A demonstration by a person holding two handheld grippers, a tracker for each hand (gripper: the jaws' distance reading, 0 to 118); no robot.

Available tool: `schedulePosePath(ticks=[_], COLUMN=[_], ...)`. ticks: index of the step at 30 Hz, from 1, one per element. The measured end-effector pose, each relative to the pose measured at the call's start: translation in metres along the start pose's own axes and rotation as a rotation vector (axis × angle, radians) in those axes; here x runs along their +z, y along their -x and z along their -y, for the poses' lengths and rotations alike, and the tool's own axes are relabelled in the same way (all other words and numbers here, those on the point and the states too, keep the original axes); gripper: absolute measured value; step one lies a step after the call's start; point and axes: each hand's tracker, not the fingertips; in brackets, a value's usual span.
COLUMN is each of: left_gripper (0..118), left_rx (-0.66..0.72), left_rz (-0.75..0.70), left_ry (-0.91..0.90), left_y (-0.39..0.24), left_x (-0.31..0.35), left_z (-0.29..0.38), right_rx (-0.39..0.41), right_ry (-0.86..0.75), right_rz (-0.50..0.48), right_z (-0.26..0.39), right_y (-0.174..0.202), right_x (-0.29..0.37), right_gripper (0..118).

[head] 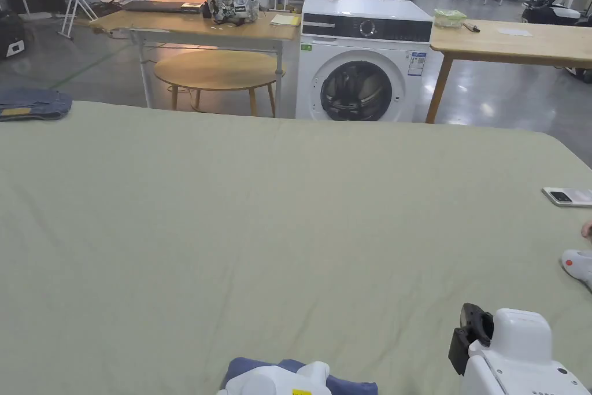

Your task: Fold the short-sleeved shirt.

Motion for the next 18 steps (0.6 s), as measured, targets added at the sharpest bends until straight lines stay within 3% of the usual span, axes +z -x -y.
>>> schedulePosePath(ticks=[9,12,18], left_gripper=[0,0,0], left_rx=[-0.174,-0.226,-0.375], left_rz=[-0.105,-0.128,-0.408], left_ry=[-0.116,-0.259,-0.617], left_y=[-0.03,-0.032,-0.031], left_x=[0.041,0.084,0.173], left_z=[0.0,-0.004,0.001], right_rx=[-0.011,-0.003,0.005], right_ry=[-0.115,-0.14,-0.183], right_rz=[0.01,0.004,0.003], right_z=[-0.013,-0.017,-0.022], right_y=[0.006,0.008,0.015], right_x=[0.009,0.01,0.01], right_gripper=[0,0,0])
